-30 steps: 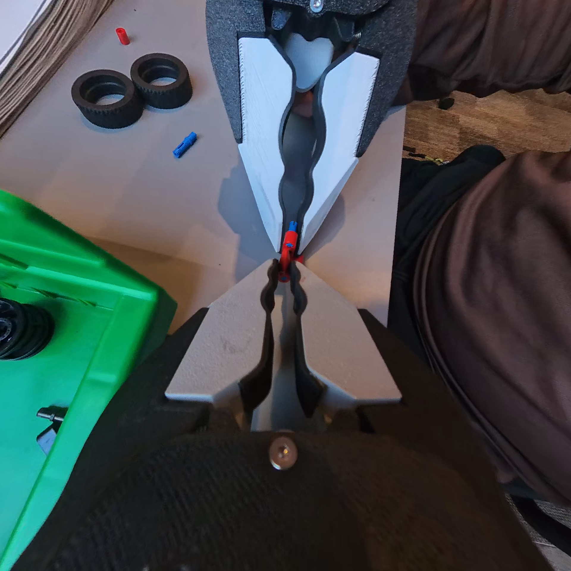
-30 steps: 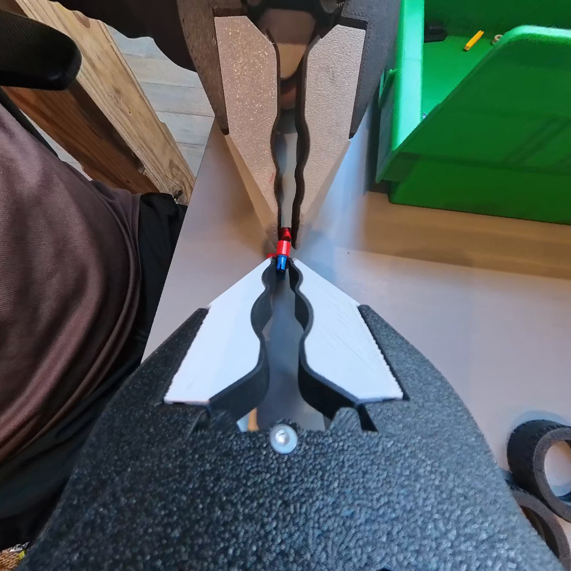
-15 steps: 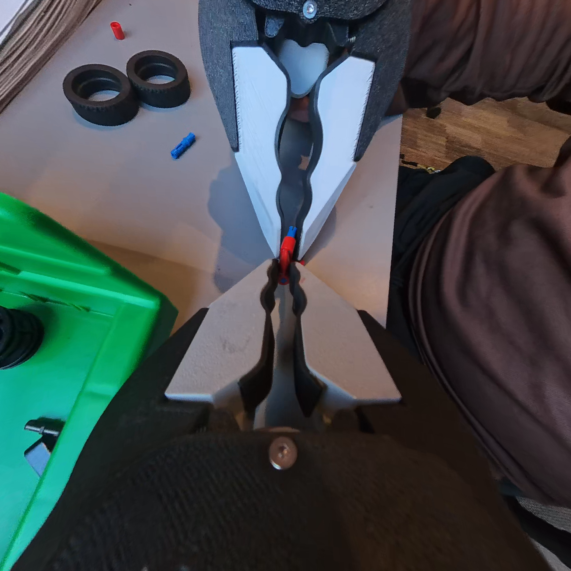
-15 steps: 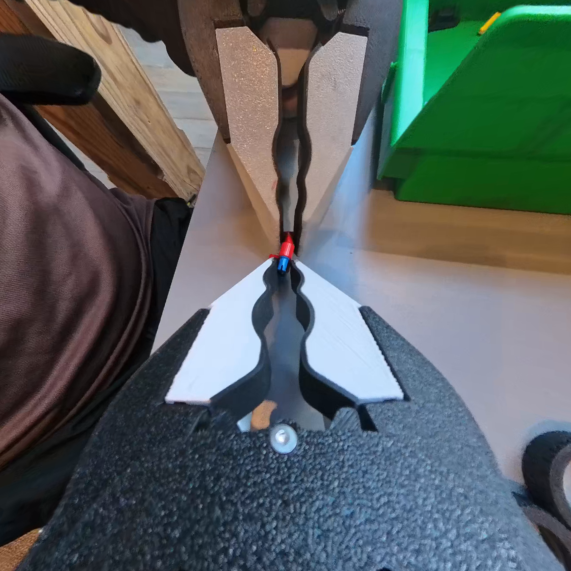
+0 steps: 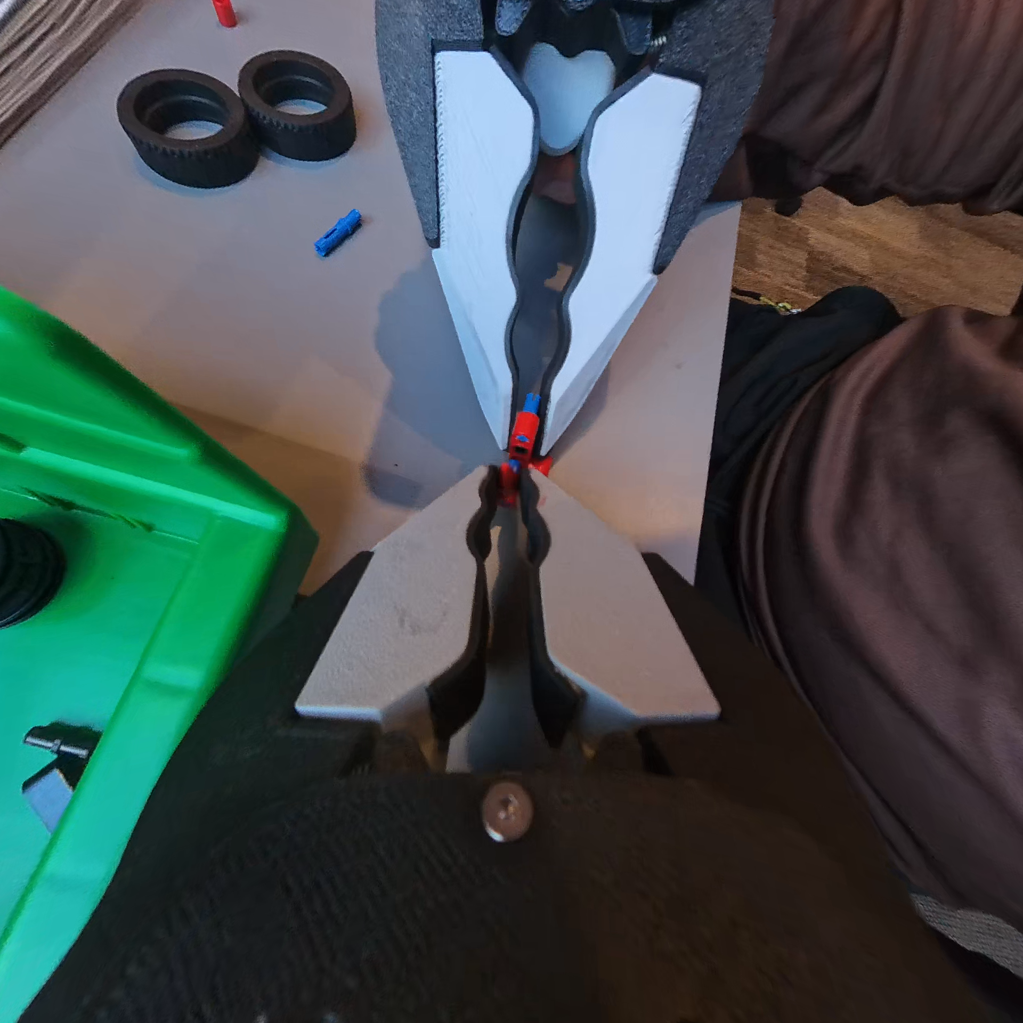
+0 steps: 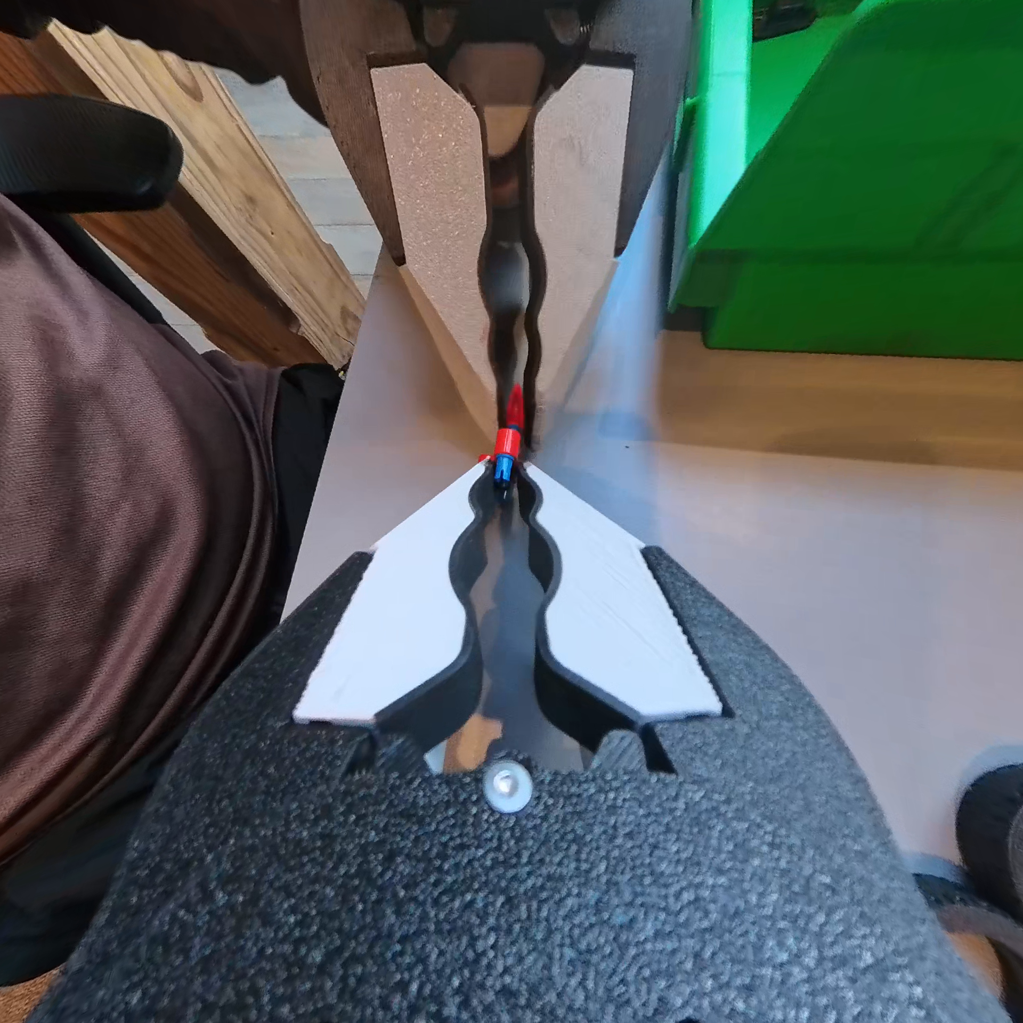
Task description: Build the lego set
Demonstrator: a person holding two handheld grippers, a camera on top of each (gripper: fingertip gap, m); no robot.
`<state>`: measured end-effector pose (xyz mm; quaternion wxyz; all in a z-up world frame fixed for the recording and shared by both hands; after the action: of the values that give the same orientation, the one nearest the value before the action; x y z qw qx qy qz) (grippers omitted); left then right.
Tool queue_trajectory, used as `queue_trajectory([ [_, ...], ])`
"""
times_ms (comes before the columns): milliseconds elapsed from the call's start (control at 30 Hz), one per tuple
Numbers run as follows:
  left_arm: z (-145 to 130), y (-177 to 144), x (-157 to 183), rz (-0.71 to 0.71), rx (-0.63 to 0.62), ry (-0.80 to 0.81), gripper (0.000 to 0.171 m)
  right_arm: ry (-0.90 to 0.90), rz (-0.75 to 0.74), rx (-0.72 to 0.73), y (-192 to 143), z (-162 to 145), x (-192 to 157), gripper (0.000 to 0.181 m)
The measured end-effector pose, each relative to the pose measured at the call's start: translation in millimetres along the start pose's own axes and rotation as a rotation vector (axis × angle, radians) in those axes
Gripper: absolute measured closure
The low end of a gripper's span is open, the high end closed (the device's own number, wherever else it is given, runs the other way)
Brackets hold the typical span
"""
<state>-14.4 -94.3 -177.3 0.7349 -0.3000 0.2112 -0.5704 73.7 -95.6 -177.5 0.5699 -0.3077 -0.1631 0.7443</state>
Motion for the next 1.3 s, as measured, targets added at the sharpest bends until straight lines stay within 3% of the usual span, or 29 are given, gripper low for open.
queue_trajectory([
  [200, -3.1, 0.0, 3.5, 0.041, -0.011, 0.116, 0.167, -0.025, -0.010, -0.006, 0.6, 0.1, -1.0, 0.175],
  [367, -0.2, -4.3, 1.9, 0.012, 0.037, 0.078, 0.166, -0.013, -0.009, -0.010, -1.8, -0.1, 1.5, 0.175],
  [600, -8.8, -5.5, 3.0, 0.112, -0.001, 0.125, 0.166, -0.248, -0.113, -0.142, -5.2, 2.6, 0.4, 0.175],
  [733, -10.3, -8.0, -1.4, 0.127, -0.002, 0.085, 0.167, -0.179, -0.107, -0.234, -10.1, 7.9, 2.4, 0.162],
  [900, -1.6, -5.4, -2.9, 0.128, 0.038, 0.066, 0.166, -0.145, -0.169, -0.221, -17.4, 4.0, -0.7, 0.152],
  [1067, 1.2, 6.6, 4.4, 0.095, -0.014, 0.096, 0.167, -0.094, -0.243, -0.190, -20.8, -3.5, -3.5, 0.160],
  [1200, 5.5, 12.0, 20.3, 0.055, -0.017, 0.089, 0.166, -0.034, -0.379, -0.163, -24.3, -2.3, 18.2, 0.165],
  [1300, 5.4, 11.6, 18.3, 0.137, -0.018, 0.033, 0.166, 0.020, -0.475, -0.149, -37.1, -3.9, 25.2, 0.166],
])
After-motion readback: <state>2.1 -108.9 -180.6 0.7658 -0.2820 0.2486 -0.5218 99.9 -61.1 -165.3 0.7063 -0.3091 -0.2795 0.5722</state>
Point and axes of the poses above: each gripper's, where its closed fingertips meet, y out along the fingers, z out of its top, x = y × z across the jaws, the point moved 6 cm from there along -y, back along the fingers, and after that the axes turned 13 degrees about z, right-handed, at the moved point
